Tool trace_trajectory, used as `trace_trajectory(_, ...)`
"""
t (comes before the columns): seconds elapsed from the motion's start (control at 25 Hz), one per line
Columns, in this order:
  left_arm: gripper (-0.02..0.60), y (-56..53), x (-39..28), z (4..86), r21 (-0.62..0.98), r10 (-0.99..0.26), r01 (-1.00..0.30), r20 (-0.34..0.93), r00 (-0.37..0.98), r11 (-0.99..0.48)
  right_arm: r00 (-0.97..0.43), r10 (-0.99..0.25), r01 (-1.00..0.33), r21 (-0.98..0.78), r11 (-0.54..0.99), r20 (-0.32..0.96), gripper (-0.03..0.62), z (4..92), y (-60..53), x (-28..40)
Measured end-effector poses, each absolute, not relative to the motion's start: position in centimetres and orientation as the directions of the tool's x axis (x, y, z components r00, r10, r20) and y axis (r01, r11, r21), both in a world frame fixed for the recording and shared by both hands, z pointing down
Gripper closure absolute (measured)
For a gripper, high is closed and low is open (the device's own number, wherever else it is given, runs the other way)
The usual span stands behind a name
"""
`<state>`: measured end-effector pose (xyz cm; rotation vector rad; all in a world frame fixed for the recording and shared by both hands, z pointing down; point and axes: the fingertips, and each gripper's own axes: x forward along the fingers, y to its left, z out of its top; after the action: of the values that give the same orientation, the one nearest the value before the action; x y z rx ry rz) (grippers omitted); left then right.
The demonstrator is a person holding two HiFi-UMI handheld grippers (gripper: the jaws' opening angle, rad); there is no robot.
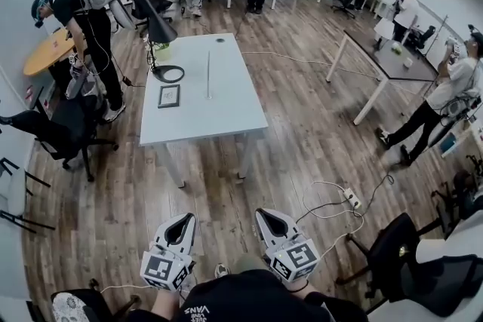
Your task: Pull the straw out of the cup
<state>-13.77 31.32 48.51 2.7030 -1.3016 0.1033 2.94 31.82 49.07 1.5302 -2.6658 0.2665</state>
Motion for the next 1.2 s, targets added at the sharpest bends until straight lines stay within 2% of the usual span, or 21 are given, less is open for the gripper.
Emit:
trace_trajectory(0.4,0.569,27.8,-12.5,48.7,0.107,-0.778,-0.788,0.127,0.616,-0.606,-0.506,-0.854,-0.861,-0.134,0.491,0.117,0.577,48.8,27.8,4.7)
trace_trajectory(1.2,0.569,16.4,-8.0,49.1,0.087,-0.838,-0.849,0.132,0.529,-0.522,-0.604,-0.789,-0.796,-0.135,0.591,0.113,0.576,49.8,14.8,8.7)
